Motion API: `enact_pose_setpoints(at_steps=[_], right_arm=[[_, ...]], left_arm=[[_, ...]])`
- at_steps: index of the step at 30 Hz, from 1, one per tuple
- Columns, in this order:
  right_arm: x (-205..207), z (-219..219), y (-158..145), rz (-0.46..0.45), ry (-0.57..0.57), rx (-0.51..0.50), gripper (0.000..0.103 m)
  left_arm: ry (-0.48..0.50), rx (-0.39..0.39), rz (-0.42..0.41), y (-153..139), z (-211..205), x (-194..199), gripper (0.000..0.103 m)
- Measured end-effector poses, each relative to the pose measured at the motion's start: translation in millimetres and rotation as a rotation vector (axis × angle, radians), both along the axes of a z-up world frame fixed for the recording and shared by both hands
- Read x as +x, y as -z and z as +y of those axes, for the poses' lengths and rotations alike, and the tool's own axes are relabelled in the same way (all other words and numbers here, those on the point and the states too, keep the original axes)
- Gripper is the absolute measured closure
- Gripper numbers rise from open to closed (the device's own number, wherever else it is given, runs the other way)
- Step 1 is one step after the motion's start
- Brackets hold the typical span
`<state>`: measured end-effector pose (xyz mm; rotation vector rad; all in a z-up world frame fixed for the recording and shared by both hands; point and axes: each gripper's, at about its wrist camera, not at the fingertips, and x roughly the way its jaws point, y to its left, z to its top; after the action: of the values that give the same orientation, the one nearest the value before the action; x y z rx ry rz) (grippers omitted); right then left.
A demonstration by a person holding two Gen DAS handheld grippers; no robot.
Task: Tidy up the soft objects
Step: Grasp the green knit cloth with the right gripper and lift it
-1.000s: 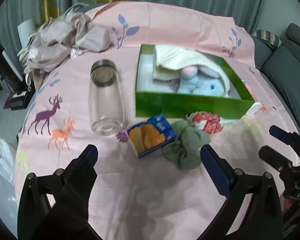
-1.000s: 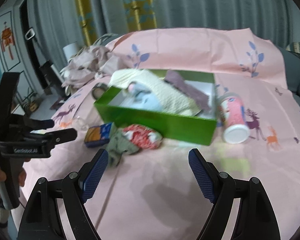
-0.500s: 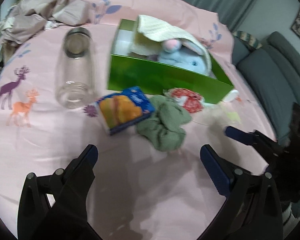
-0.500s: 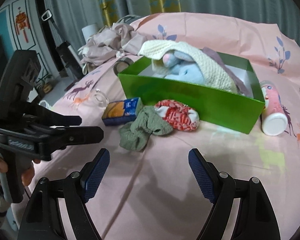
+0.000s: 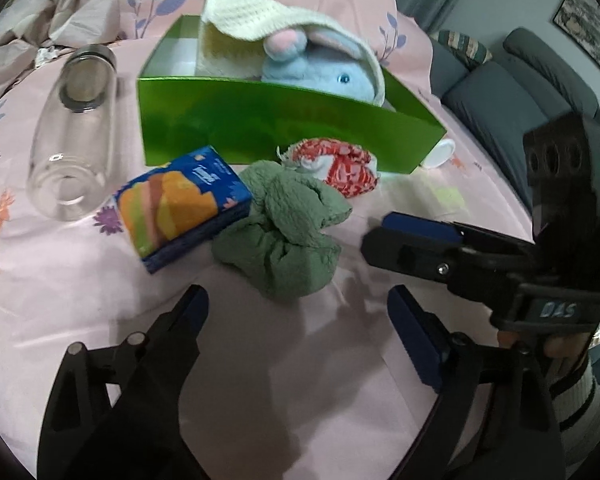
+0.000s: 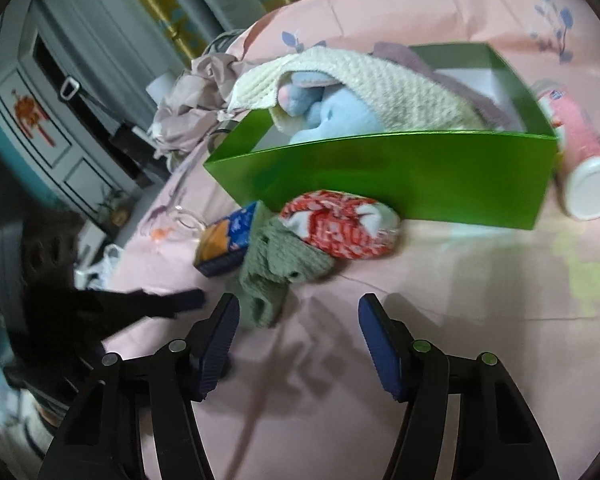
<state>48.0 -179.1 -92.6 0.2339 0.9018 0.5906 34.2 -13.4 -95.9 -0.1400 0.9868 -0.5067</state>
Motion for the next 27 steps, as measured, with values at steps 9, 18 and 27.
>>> enact_pose_setpoints(at_steps=[9, 18, 27], right_arm=[[32, 22, 16, 0.097, -0.022, 0.069, 0.046], [31, 20, 21, 0.108, -0.014, 0.122, 0.090], [-3, 18, -10, 0.047, -0.060, 0.180, 0.091]], left_arm=[[-0.042, -0.008, 0.002, 6, -2, 21, 0.041], [-0.060, -0.066, 0.013, 7, 3, 19, 0.083], [-0.044, -0.126, -0.051, -29, 10, -21, 0.085]])
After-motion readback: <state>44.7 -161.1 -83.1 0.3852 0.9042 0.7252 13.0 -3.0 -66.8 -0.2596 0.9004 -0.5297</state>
